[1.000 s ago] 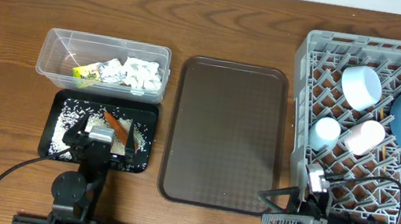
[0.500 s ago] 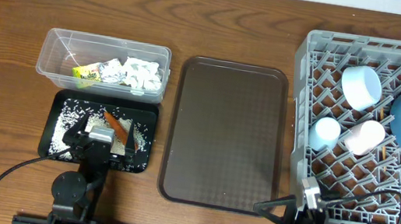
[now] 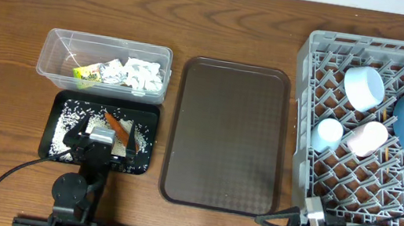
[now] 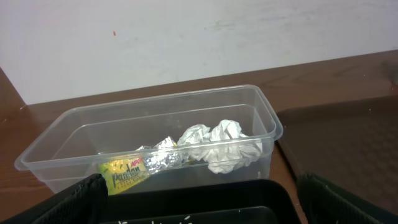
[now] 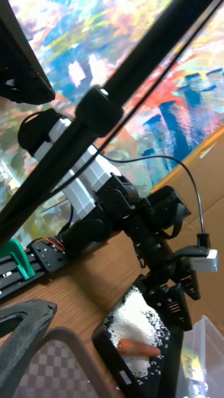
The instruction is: Sort waste into correct bins and load items into the dishwasher rack
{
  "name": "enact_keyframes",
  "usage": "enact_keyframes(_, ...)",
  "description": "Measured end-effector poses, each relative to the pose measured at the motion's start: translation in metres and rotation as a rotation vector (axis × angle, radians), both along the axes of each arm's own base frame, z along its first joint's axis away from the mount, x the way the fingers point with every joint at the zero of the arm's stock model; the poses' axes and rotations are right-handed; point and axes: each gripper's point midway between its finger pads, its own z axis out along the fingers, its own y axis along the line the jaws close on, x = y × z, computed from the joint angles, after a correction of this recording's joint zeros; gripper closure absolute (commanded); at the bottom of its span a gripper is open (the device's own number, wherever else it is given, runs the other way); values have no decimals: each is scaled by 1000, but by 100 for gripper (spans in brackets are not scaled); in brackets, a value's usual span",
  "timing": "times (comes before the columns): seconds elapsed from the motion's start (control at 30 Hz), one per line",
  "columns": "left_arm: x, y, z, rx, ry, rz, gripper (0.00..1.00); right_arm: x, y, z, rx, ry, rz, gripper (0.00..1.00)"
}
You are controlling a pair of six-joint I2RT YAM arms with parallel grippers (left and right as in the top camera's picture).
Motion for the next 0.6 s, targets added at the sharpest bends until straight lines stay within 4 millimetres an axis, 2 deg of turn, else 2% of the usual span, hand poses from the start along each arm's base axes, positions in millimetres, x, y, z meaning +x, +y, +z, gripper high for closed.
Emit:
enact_keyframes(0.17,0,0,0,0,0,0,0,-11,0,1,-2,-79,0,1)
enact_keyframes(0.6,0,0,0,0,0,0,0,-24,1,1,-4,-171,0,1)
